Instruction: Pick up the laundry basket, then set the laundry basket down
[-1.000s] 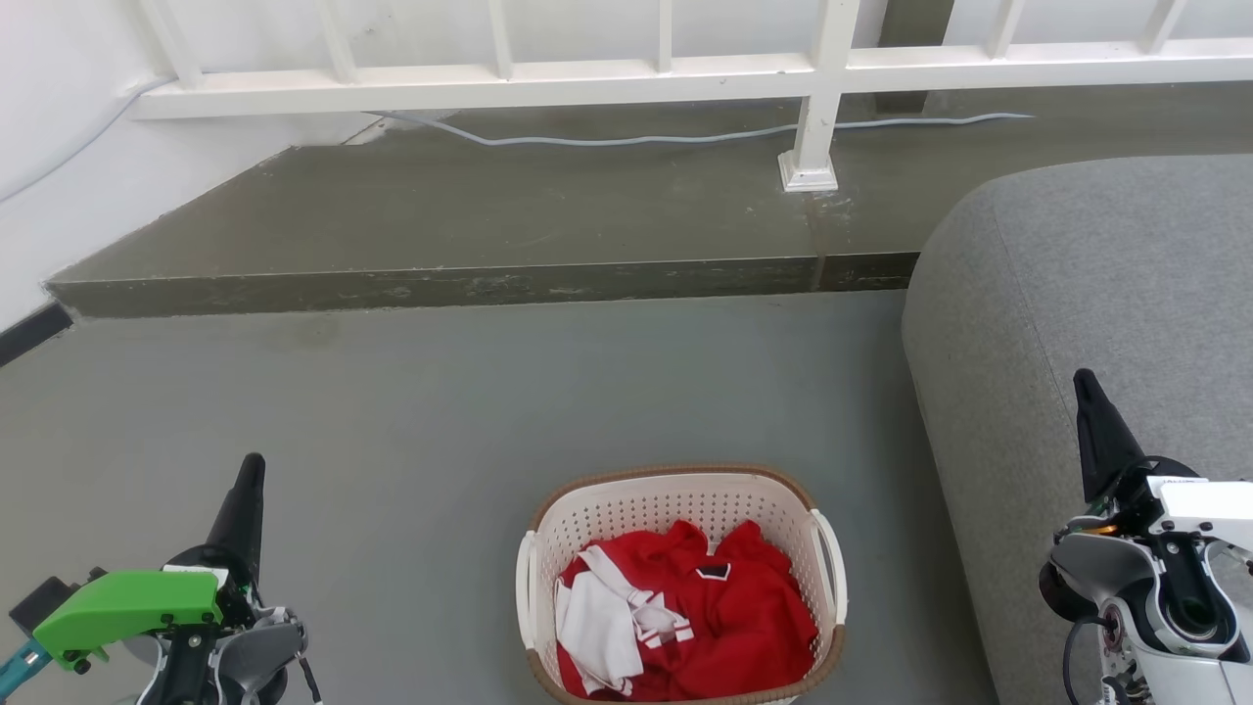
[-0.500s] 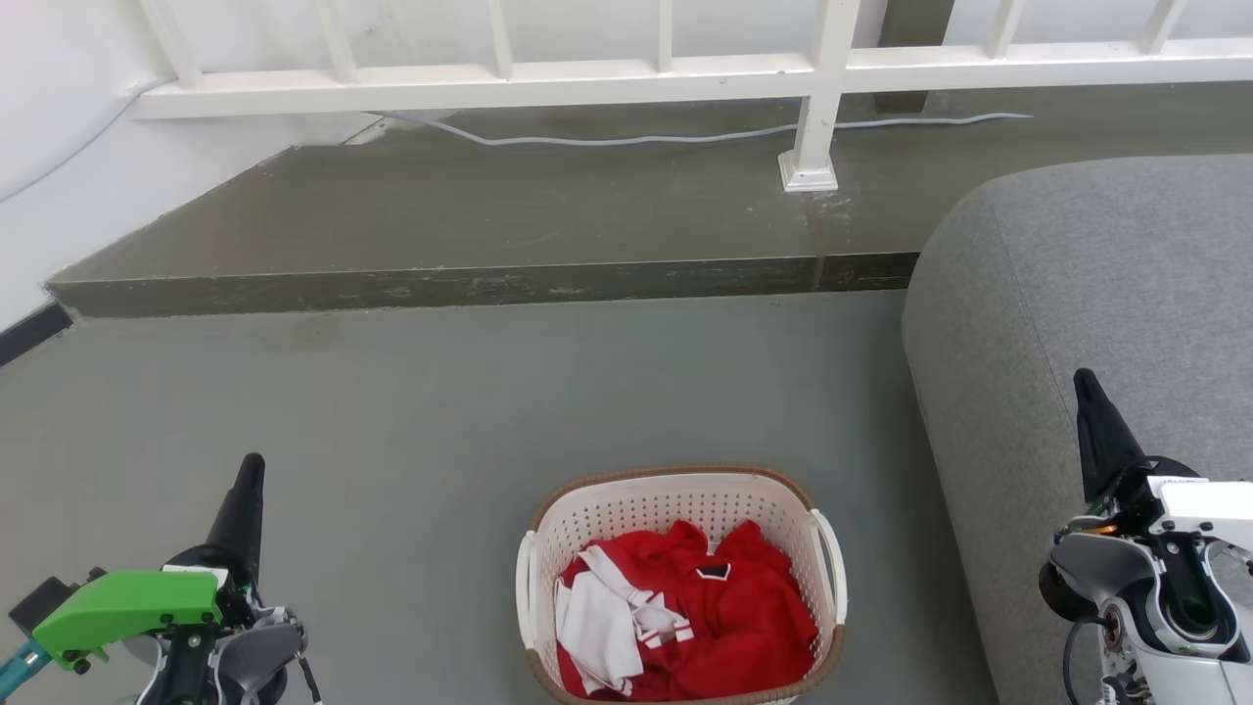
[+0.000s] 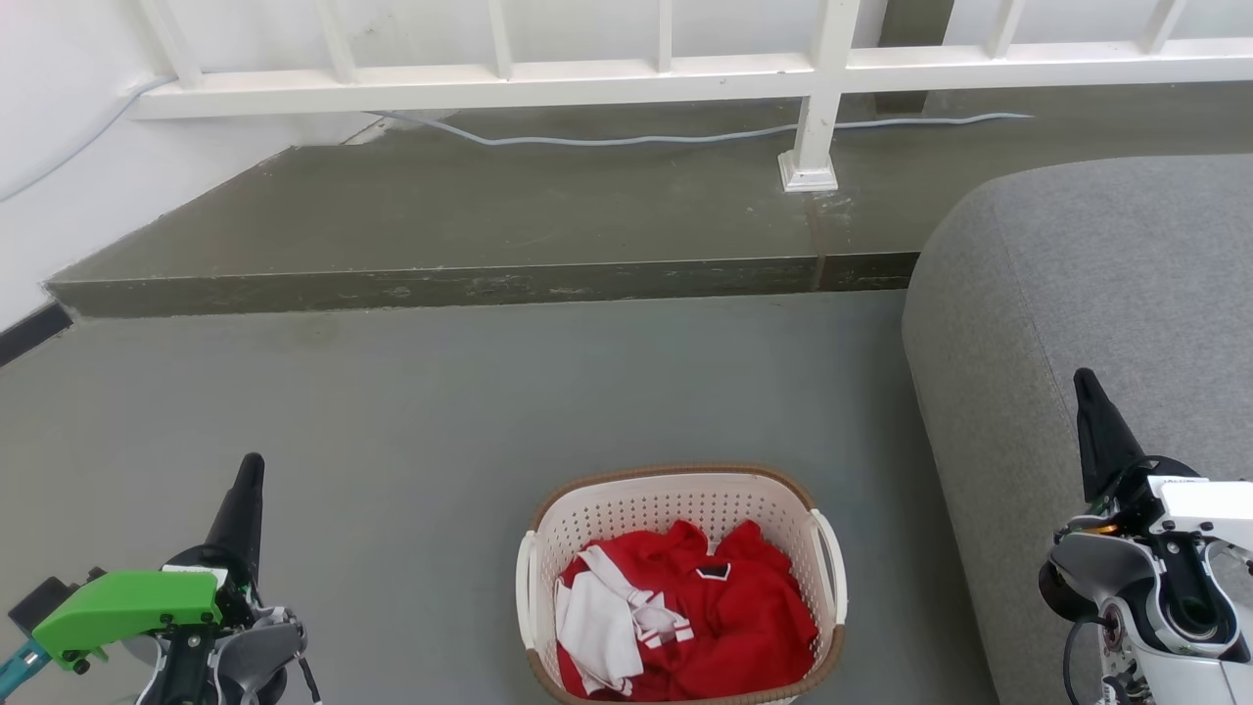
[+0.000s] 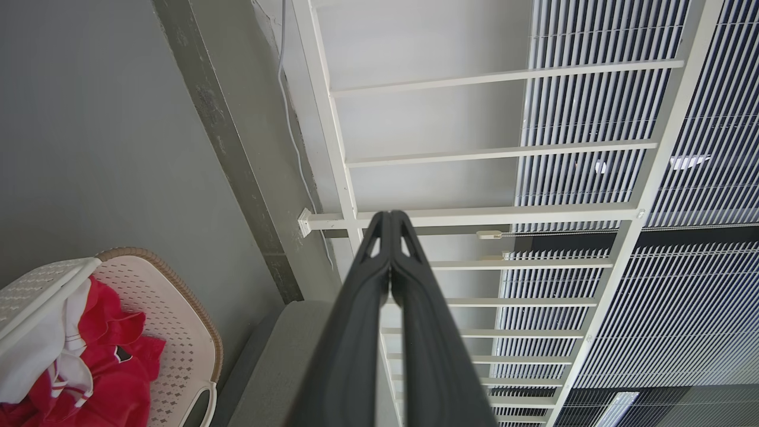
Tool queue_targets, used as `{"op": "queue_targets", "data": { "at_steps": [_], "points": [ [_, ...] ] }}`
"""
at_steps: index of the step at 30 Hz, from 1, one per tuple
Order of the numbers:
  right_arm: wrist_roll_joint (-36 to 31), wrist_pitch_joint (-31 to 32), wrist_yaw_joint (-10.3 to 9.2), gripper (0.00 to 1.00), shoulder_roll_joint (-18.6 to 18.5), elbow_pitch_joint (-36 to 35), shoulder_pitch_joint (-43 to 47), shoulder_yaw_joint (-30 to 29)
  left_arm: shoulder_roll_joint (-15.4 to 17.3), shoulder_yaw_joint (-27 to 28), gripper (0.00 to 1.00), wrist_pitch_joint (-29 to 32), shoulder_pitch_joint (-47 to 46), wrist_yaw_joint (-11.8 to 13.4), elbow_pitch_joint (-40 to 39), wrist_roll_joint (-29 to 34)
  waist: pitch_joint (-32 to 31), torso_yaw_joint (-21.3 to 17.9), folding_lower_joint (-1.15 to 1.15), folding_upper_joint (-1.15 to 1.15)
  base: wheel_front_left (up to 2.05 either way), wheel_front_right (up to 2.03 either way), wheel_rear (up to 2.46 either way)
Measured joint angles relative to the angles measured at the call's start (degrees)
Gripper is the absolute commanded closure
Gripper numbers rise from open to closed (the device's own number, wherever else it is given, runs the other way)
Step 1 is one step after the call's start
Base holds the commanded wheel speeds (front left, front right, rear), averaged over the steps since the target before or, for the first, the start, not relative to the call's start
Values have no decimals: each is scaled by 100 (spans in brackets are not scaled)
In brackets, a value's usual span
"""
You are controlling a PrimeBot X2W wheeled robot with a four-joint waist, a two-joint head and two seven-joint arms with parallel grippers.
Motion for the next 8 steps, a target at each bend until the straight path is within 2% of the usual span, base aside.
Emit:
{"op": "queue_targets", "data": {
  "at_steps": [8],
  "points": [
    [1, 0, 0, 100, 0, -5, 1, 1, -1, 3, 100, 0, 0, 0, -1, 0, 0, 0, 0, 0, 0, 0, 0]
  ]
}}
